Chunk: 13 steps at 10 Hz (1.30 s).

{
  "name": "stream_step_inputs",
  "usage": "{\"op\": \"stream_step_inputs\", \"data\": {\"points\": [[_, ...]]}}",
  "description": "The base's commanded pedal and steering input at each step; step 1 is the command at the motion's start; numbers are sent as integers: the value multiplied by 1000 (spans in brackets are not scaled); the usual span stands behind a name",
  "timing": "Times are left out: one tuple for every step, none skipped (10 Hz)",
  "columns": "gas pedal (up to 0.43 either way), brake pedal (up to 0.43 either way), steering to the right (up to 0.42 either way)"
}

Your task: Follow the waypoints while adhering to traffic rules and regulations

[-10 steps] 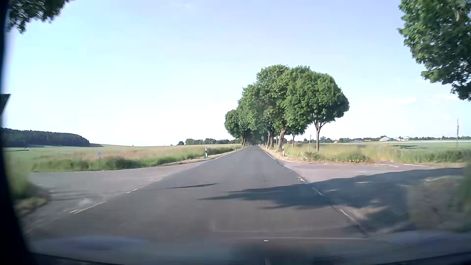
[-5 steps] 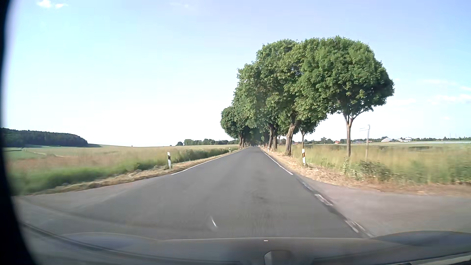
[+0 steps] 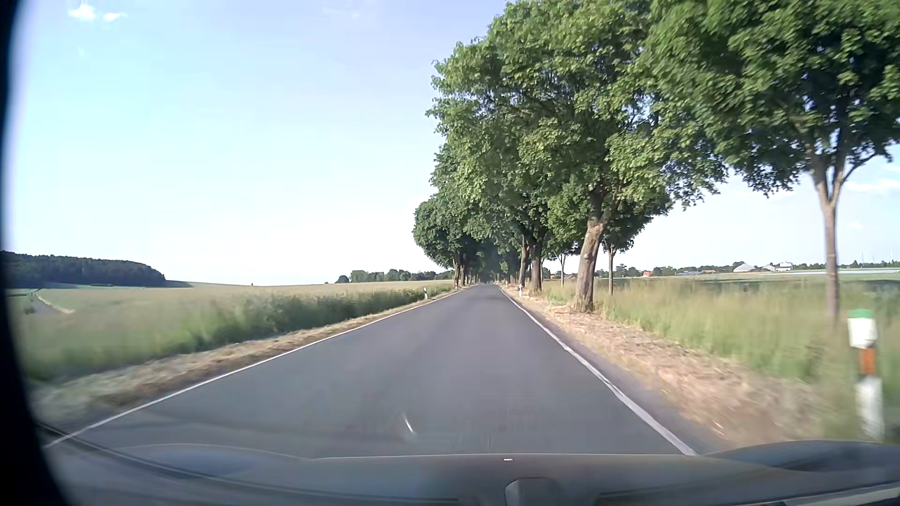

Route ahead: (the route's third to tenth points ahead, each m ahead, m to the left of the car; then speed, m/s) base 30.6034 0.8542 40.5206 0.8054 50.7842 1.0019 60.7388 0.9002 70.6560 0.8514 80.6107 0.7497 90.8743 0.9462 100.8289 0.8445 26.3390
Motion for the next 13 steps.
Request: {"op": "stream_step_inputs", "data": {"points": [[488,6,0],[488,6,0],[488,6,0],[488,6,0],[488,6,0],[488,6,0],[488,6,0],[488,6,0],[488,6,1],[488,6,1],[488,6,0],[488,6,1],[488,6,1]]}}
